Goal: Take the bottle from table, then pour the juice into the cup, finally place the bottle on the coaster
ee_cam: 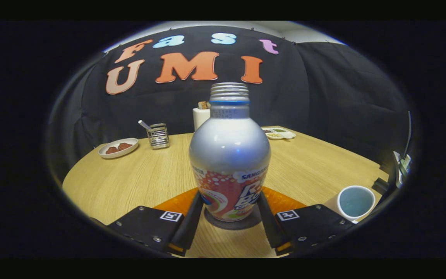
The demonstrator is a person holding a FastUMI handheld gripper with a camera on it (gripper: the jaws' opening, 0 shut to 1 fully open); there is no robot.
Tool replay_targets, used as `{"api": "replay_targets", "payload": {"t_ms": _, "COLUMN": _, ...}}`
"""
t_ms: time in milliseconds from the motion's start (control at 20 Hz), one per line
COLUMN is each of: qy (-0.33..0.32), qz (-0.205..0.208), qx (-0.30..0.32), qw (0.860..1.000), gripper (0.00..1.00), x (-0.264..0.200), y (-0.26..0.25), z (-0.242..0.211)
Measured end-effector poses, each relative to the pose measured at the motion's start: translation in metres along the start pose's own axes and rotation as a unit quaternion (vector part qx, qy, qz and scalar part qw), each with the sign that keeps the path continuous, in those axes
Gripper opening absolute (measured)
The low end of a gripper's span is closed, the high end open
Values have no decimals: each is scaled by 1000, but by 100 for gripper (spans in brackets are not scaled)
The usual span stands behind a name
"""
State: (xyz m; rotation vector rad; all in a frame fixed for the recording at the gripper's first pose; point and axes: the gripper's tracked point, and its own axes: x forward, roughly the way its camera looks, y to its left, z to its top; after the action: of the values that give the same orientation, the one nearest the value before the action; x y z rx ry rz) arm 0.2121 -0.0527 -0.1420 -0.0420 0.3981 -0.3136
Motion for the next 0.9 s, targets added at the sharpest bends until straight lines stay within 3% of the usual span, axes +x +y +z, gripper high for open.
{"api": "replay_targets", "payload": {"t_ms": 450, "qy": -12, "qz": -24, "qx": -21, "qw": 999, "gripper": 80, "x": -10, "y": -6, "z": 0}}
{"api": "replay_targets", "payload": {"t_ms": 600, "qy": -16, "qz": -19, "qx": -22, "qw": 999, "gripper": 97, "x": -20, "y": -1, "z": 3}}
{"api": "replay_targets", "payload": {"t_ms": 900, "qy": -77, "qz": 25, "qx": -34, "qw": 996, "gripper": 97, "x": -114, "y": 20, "z": 26}}
